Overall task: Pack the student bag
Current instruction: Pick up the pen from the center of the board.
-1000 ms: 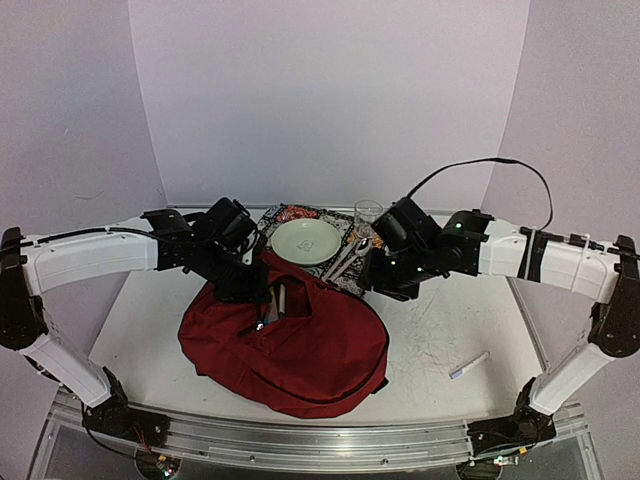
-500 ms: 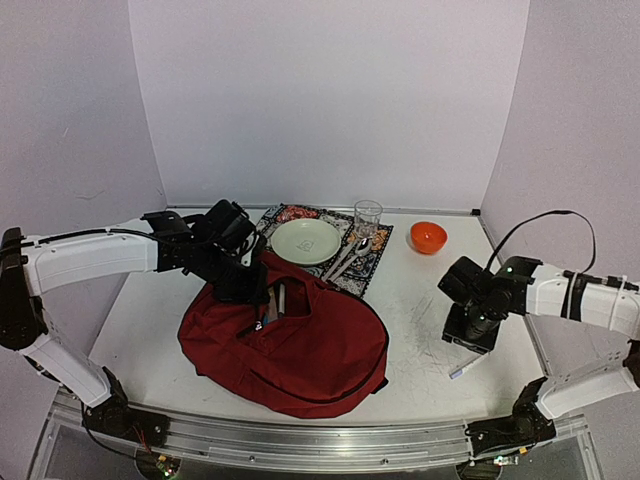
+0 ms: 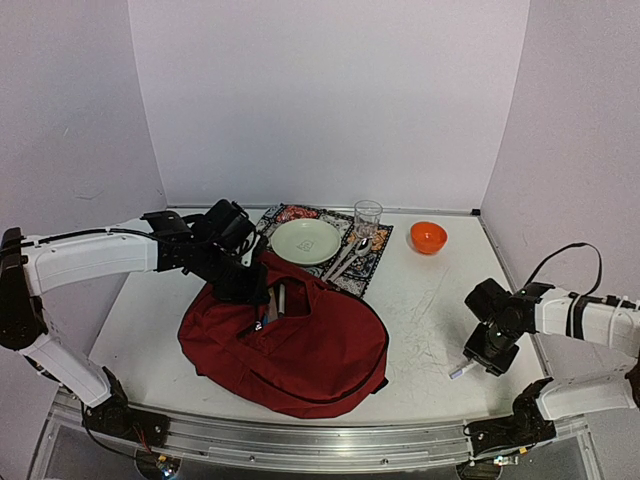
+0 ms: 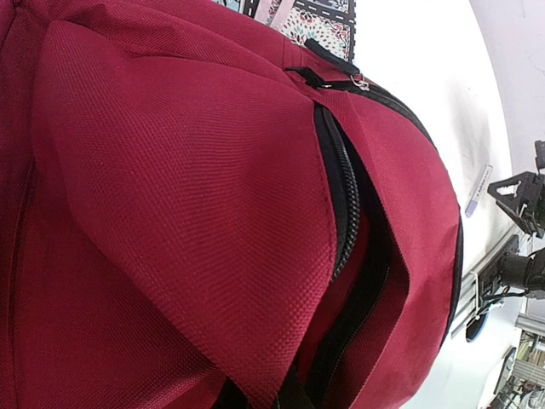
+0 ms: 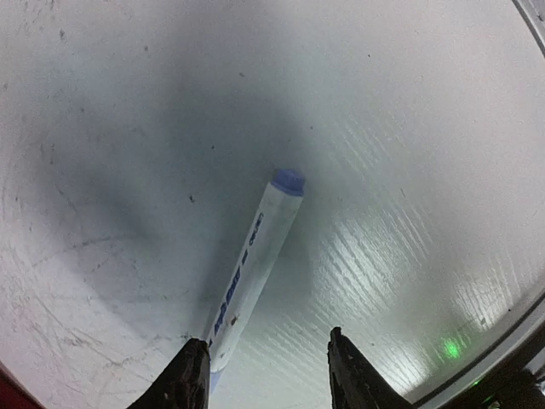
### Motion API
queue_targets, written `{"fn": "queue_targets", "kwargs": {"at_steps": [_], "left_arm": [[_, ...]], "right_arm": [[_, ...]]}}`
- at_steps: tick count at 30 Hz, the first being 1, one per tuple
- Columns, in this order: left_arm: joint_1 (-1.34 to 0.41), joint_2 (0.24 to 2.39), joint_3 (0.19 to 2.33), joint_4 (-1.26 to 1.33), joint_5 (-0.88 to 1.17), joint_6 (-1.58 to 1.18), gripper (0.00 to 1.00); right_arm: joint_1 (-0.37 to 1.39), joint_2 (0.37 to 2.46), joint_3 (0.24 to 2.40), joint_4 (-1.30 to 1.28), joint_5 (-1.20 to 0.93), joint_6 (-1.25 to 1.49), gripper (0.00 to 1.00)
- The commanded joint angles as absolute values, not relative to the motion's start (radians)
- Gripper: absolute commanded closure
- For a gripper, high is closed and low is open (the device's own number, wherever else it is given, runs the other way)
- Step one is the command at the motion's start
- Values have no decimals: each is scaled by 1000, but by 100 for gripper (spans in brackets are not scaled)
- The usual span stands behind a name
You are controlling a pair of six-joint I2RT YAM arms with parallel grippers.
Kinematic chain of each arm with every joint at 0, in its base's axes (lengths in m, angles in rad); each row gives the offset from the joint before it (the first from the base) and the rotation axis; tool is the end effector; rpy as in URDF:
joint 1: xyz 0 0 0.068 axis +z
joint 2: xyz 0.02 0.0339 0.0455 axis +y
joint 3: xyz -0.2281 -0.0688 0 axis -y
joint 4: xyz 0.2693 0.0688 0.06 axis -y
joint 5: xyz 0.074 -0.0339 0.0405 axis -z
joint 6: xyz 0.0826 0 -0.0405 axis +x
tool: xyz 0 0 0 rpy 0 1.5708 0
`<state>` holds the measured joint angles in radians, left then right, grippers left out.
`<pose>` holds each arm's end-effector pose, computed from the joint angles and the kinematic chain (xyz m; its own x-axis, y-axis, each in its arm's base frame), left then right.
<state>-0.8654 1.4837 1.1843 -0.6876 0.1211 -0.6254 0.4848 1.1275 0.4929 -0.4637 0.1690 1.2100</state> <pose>0.2266 -0.2814 0.1885 -0.9063 0.1679 -0.3879 0.3310 0.8526 -0.4044 0.2235 0.1020 0.0698 -0.6446 0.7029 -0.3008 0.5988 0.7087 0.3729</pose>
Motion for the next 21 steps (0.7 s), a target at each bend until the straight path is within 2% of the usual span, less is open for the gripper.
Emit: {"fn": "queue_targets", "kwargs": {"at_steps": [1, 21], "left_arm": [[-856, 1453, 1204, -654, 126, -606, 100], [-856, 1453, 1204, -648, 129, -613, 100]], "right_arm": [[419, 1132, 470, -404, 130, 1150, 52], [382, 1278, 534, -333, 35, 1068, 61]]}}
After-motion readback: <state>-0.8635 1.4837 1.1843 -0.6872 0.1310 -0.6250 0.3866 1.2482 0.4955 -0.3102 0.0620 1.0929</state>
